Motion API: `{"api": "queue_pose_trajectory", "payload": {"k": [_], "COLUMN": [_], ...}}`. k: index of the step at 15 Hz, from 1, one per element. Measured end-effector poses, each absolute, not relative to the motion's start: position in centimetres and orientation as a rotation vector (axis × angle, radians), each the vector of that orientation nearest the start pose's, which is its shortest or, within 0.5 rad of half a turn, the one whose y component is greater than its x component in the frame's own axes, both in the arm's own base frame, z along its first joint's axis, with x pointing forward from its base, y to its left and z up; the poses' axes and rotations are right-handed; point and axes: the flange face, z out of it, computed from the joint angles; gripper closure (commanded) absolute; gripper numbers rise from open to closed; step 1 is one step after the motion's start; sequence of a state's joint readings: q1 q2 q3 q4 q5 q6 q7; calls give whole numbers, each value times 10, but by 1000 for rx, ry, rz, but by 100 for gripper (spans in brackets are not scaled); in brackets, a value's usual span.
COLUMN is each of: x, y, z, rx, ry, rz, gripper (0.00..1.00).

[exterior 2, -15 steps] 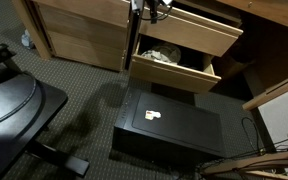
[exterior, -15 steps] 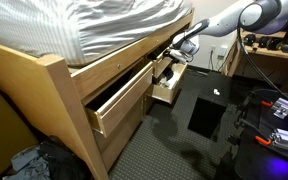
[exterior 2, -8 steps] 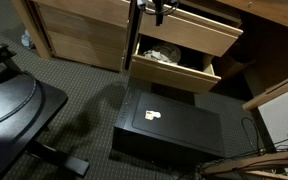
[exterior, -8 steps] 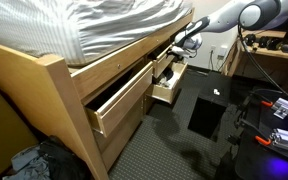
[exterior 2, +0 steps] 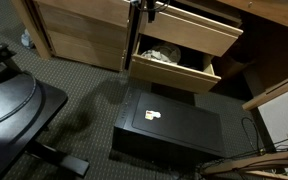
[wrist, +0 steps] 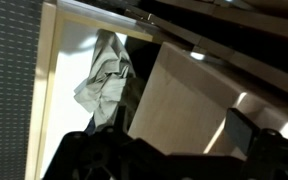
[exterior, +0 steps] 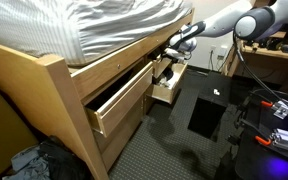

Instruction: Close the upper drawer of the cabinet to the right and open the upper drawer of the cabinet to the left

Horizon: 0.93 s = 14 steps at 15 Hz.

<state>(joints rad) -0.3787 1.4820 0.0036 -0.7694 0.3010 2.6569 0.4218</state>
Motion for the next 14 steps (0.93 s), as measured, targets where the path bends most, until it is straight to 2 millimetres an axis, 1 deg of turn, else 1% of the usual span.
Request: {"api": "queue_pose_trajectory", "payload": {"k": [1, 2, 3, 5, 6, 11, 13, 14], "x": [743, 748, 754, 763, 764, 763, 759, 756], "y": [-285, -273, -262, -248, -245, -251, -259, -267], "z": [38, 39, 44, 53, 54, 55, 54, 52], "rx": [-2521, -2542, -2545, -2540, -2541, -2543, -2559, -2569], "ry": [1395, 1367, 1340, 1307, 1301, 1309, 1327, 1339], "rz": [-592, -612, -658, -730, -739, -745, -748, -749], "gripper": [0, 0, 0, 0, 0, 0, 0, 0]}}
